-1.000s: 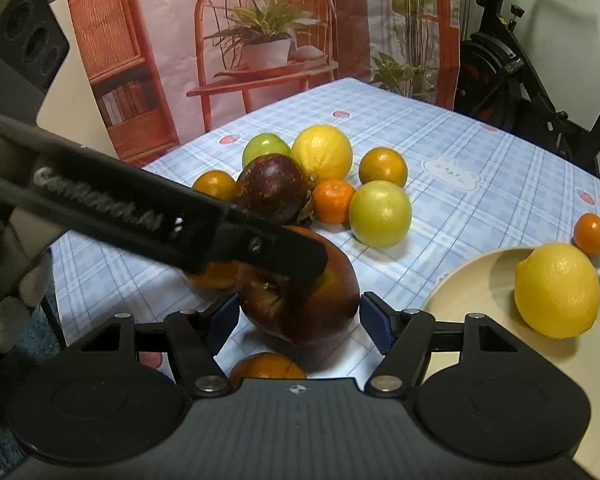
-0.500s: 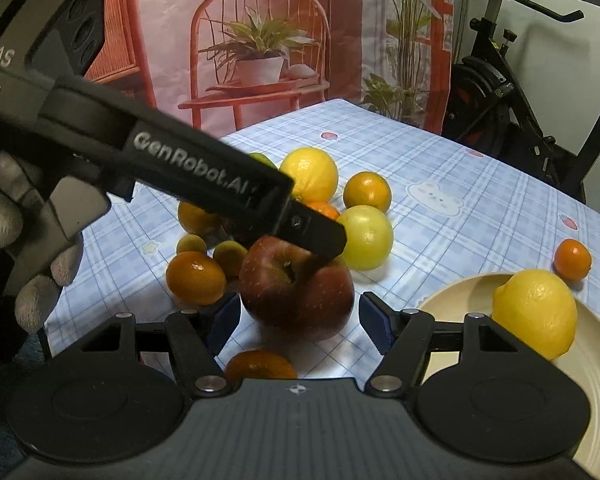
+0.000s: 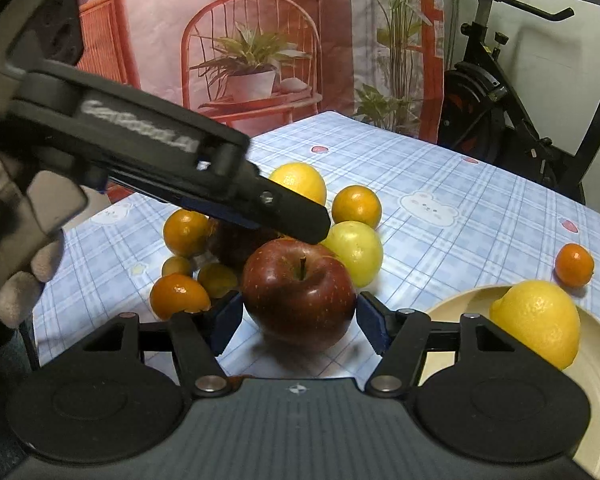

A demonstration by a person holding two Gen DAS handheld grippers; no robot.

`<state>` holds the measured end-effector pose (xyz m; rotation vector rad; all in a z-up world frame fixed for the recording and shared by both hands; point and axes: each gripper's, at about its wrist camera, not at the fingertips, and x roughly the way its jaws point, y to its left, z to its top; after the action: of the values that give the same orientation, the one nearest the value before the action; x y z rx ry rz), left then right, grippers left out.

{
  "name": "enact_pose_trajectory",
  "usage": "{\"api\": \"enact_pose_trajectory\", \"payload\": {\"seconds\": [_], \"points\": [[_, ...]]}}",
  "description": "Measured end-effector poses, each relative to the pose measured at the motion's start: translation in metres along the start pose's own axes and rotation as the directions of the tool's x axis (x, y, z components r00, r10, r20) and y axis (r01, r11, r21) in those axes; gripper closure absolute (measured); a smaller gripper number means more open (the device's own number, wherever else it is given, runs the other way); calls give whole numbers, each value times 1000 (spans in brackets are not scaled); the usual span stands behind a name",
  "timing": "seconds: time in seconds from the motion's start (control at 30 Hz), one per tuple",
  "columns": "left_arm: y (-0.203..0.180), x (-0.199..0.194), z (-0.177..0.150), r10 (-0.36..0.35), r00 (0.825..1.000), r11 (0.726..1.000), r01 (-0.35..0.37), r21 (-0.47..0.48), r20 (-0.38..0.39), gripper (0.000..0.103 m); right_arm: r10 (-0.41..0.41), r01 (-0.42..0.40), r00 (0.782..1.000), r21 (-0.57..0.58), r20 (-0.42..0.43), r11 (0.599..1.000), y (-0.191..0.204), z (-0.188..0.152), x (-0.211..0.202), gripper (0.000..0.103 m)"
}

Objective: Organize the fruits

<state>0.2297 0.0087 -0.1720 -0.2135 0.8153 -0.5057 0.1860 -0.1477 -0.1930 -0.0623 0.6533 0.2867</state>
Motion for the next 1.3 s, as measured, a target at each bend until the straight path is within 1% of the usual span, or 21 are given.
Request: {"api": "enact_pose_trajectory", "payload": {"seconds": [0.07, 0.1, 0.43, 0.57, 0.6, 0.67, 0.8, 1.0, 1.17, 1.3], "points": [[-4, 2, -2, 0, 1000, 1000, 0, 22, -22, 25, -1, 1, 1000, 3, 3, 1000, 0, 1, 0, 38], [-5, 4, -4, 3, 1000, 1000, -2, 31, -31, 25, -2, 2, 1000, 2, 4, 1000, 0, 1, 0, 38], [-12, 14, -14, 38, 996, 996, -32, 83, -77, 25, -1, 1, 1000, 6, 9, 1000, 1, 0, -1, 38], [-13, 18, -16, 56, 995, 995, -48, 93, -84, 27, -3, 2, 1000, 4, 14, 1000, 3, 0, -1, 38], [-13, 18, -17, 73, 994, 993, -65, 95, -83, 29, -3, 3, 1000, 3, 15, 1000, 3, 0, -1, 38], [-11, 17, -17, 62, 995, 995, -55, 77, -80, 34, -2, 2, 1000, 3, 16, 1000, 3, 0, -1, 38], [-13, 16, -18, 64, 995, 995, -57, 83, -77, 34, -2, 2, 1000, 6, 18, 1000, 3, -1, -1, 37], [-12, 17, -19, 60, 995, 996, -54, 76, -74, 34, -5, 5, 1000, 8, -2, 1000, 3, -2, 5, 37], [-16, 16, -20, 70, 995, 994, -64, 87, -65, 35, -8, 8, 1000, 11, -5, 1000, 3, -3, 6, 38], [-23, 7, -18, 65, 997, 993, -61, 102, -44, 35, -6, 5, 1000, 26, 22, 1000, 2, -3, -3, 38]]}}
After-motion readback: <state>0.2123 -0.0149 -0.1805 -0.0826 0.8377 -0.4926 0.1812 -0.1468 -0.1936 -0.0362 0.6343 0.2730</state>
